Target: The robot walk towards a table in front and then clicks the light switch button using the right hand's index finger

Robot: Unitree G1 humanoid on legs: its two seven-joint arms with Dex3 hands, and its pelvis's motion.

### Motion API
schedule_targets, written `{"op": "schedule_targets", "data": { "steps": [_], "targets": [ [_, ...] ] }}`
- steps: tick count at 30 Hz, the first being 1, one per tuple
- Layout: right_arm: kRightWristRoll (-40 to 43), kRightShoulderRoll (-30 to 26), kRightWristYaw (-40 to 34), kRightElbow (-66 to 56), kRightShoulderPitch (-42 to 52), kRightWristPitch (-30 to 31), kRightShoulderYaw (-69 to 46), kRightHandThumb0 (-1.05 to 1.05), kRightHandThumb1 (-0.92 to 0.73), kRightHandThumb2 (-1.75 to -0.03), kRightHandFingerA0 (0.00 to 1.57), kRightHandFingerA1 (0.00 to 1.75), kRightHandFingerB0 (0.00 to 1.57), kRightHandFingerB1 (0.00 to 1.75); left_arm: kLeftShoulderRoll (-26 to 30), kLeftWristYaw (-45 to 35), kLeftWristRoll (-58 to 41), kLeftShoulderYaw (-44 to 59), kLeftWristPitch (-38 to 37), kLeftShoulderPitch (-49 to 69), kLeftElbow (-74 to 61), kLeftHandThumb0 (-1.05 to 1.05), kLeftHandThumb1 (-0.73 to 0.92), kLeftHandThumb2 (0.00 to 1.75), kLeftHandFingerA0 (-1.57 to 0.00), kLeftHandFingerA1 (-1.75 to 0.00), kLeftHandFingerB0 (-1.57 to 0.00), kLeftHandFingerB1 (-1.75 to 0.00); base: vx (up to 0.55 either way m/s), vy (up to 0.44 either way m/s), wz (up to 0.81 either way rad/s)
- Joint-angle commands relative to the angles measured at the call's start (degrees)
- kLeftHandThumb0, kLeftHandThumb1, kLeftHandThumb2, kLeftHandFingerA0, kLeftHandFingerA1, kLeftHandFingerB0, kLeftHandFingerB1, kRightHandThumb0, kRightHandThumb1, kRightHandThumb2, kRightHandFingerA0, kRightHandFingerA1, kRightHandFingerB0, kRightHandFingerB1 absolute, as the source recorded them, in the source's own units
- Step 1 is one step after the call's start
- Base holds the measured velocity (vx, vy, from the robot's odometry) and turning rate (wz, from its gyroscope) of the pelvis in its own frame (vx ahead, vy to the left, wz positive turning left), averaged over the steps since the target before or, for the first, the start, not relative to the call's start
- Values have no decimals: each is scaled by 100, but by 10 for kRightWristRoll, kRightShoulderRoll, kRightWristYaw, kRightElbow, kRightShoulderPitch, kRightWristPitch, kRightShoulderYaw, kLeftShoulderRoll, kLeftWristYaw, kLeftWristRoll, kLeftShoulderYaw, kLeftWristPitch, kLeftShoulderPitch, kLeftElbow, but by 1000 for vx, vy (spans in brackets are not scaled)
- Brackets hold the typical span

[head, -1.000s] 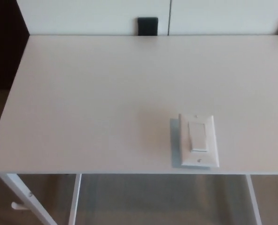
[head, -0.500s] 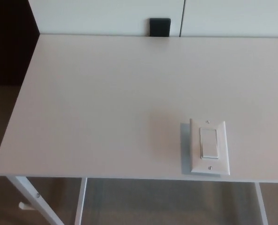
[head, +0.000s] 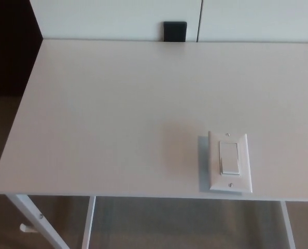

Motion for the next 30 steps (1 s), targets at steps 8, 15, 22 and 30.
{"op": "schedule_targets", "data": {
  "steps": [8, 15, 22, 30],
  "targets": [
    [9, -55, 45, -467, 172, -35, -23, -32, -41, -91, 61, 79, 49, 72, 11, -7, -11, 13, 17, -15, -4, -15, 62, 58, -45, -42, -42, -39, 0, 0, 0],
    [-12, -20, 29, -679, 199, -4, -101, -38, -37, -95, 70, 87, 53, 77, 13, -7, -15, 19, 24, -13, -6, -16, 63, 58, -45, -42, -41, -39, 0, 0, 0],
    [-121, 10, 3, -680, 96, 23, -174, -39, -34, -91, 35, 67, 30, 64, 14, -10, -14, 19, 20, -11, -10, -15, 63, 58, -44, -42, -41, -39, 0, 0, 0],
    [-271, -17, 30, -584, -58, 80, -157, -63, -51, -56, 0, 58, 18, 66, 15, -11, -12, 18, 29, -12, -18, -17, 62, 58, -45, -42, -42, -39, 0, 0, 0]
  ]
}}
